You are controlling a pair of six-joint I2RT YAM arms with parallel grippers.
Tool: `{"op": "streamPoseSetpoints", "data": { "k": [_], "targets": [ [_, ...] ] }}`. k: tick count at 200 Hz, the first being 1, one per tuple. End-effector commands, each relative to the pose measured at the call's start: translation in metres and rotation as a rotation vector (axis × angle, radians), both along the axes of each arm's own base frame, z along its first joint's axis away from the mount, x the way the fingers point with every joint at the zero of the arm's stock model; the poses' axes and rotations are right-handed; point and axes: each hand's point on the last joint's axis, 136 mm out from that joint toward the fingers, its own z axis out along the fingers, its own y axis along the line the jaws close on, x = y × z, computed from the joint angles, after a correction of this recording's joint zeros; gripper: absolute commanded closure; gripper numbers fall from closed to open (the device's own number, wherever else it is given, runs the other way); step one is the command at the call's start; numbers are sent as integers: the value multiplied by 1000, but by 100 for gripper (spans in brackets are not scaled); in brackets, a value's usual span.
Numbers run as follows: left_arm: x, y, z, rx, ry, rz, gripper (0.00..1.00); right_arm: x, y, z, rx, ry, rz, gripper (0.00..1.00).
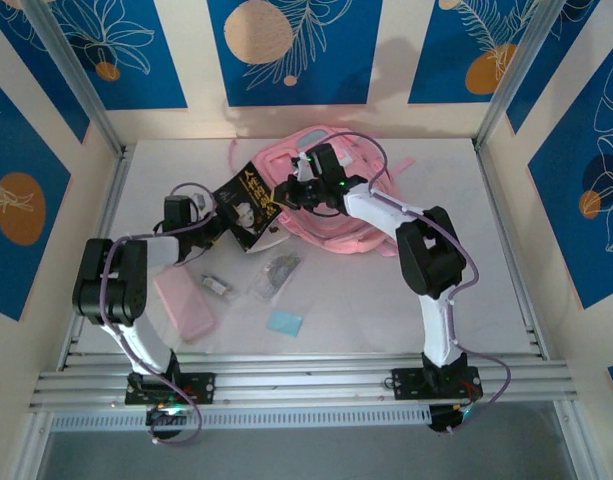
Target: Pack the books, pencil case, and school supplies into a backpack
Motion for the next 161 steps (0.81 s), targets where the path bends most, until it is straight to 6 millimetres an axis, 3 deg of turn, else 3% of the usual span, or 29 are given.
{"op": "streamPoseSetpoints", "data": {
  "k": [1,29,55,75,86,121,161],
  "targets": [
    [10,-28,11,-77,-69,-39,16,3,-6,18,63,-18,-14,100],
    [16,-34,16,-99,-100,-28,29,5,-12,13,69,-4,-24,100],
    [18,-33,23,-103,-125,-20,69,4,-15,6,73,15,-30,100],
    [17,-33,30,-109,-132,-16,78,2,-14,5,96,26,-29,100],
    [16,-33,35,-119,-131,-4,86,1,-13,5,113,38,-31,86],
    [12,-23,73,-132,-170,62,94,-13,-23,10,123,59,-67,1],
    [16,-10,135,-102,-271,125,97,-41,-43,9,73,99,-124,1]
  ]
}}
